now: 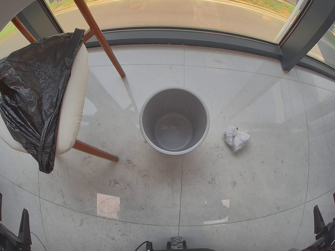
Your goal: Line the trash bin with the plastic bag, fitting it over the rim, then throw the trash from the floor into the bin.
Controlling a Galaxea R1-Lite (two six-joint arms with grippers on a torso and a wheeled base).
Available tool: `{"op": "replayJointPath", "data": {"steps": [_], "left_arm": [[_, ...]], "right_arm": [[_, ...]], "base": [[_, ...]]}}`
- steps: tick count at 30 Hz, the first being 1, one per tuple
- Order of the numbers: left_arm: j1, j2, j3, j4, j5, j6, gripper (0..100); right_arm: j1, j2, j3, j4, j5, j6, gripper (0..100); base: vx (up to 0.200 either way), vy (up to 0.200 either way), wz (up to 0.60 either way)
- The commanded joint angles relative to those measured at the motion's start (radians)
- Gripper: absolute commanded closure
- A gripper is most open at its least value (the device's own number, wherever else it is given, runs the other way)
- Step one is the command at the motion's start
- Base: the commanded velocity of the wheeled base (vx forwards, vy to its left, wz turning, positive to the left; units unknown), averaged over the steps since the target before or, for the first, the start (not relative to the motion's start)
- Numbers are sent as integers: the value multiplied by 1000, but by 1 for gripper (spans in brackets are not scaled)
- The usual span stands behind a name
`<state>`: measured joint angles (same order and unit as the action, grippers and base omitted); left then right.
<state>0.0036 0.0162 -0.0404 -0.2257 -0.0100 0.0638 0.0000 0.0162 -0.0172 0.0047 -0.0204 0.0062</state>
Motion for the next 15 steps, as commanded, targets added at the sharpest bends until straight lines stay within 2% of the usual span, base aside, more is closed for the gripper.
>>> {"op": "replayJointPath", "data": {"steps": [1,7,15], "left_arm": [[-5,103,-133,23,-2,2,0],[-73,364,-282,32,-4,2,0],[-80,613,-472,29,-4,1,0]], "right_arm": [[2,-1,17,0,-1,0,0],[2,-2,17,0,-1,0,0],[2,-2,17,0,0,0,0]], "base": [[0,0,0],[0,0,0],[0,0,0]]}}
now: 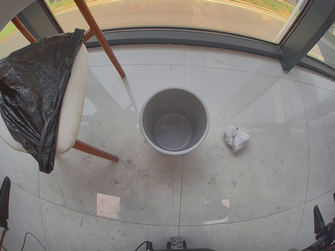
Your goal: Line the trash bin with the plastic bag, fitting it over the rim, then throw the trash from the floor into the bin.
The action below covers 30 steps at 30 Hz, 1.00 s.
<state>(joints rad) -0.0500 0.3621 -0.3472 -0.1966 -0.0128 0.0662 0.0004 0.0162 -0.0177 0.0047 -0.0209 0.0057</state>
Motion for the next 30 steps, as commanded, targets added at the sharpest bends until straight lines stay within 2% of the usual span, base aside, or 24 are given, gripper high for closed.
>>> {"op": "replayJointPath", "data": {"steps": [1,6,10,19,20,28,30], "left_arm": [[-27,287,-180,0,-3,-2,0],[-30,402,-257,2,-65,-3,0],[-30,495,-306,3,-78,-46,0],[-28,613,-375,-1,-121,-54,0],[-28,667,-406,-6,-134,-55,0],[-28,790,-460,-72,-205,-63,0],[-25,865,-470,-155,-225,-63,0]], "right_arm": [[1,-2,18,0,1,0,0],[1,-1,18,0,1,0,0],[1,-1,18,-2,1,0,0],[1,-1,18,0,1,0,0],[1,-2,18,0,1,0,0],[1,-2,18,-2,1,0,0],[1,-2,18,-2,1,2,0]], "base": [[0,0,0],[0,0,0],[0,0,0],[0,0,0],[0,0,0],[0,0,0],[0,0,0]]}}
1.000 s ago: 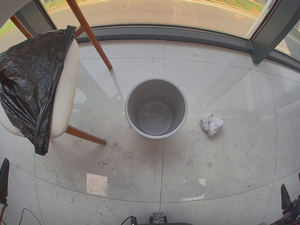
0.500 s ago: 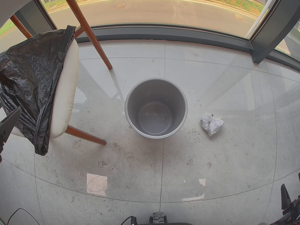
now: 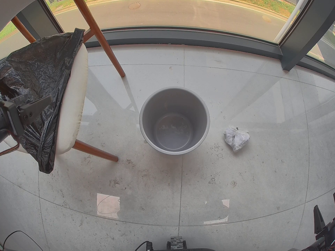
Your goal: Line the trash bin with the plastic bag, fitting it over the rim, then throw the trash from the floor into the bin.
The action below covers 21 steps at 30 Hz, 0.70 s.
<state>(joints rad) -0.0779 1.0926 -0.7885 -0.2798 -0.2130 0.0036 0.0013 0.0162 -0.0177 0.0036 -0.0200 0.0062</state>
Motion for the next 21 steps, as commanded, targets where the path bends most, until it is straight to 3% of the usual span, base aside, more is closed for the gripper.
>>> {"op": "replayJointPath", "data": {"steps": [1,4,12,21], "left_arm": [[3,145,-31,-84,-25,1,0],[-2,219,-57,-170,-28,1,0],[0,305,-133,-180,-28,-1,0],[7,448,-268,-173,70,7,0]], "right_arm": [[0,-2,18,-1,0,1,0],[0,-2,18,-1,0,3,0],[0,-2,18,-1,0,5,0],[0,-2,18,-1,0,5,0]], "base": [[0,0,0],[0,0,0],[0,0,0],[0,0,0]]}}
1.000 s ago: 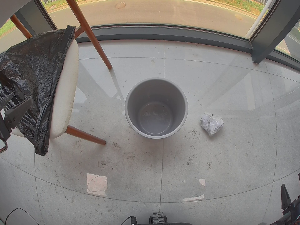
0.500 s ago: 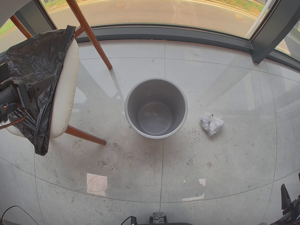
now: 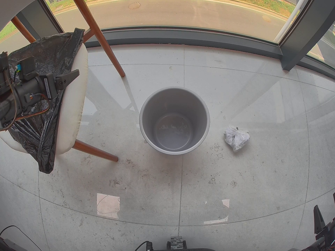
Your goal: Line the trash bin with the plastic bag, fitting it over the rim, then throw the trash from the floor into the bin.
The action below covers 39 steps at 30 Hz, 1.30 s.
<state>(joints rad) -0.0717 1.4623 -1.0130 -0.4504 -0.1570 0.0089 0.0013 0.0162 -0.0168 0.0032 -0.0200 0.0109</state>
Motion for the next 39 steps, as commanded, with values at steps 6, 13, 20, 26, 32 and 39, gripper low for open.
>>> {"op": "replayJointPath", "data": {"steps": [6,13,20,26,32,39], "left_arm": [[0,95,-39,-4,37,2,0],[3,115,-18,-4,37,-3,0],[6,110,42,-24,42,-6,100],[50,99,79,-27,33,-7,100],[87,50,82,-27,16,-23,100],[79,46,80,-40,2,-15,100]], "right_arm": [[0,-2,17,0,0,0,0],[0,-2,17,-2,0,0,0],[0,-2,17,0,0,0,0],[0,-2,17,0,0,1,0],[0,-2,17,-2,0,1,0],[0,-2,17,0,0,0,0]], "base": [[0,0,0],[0,0,0],[0,0,0],[0,0,0],[0,0,0],[0,0,0]]}}
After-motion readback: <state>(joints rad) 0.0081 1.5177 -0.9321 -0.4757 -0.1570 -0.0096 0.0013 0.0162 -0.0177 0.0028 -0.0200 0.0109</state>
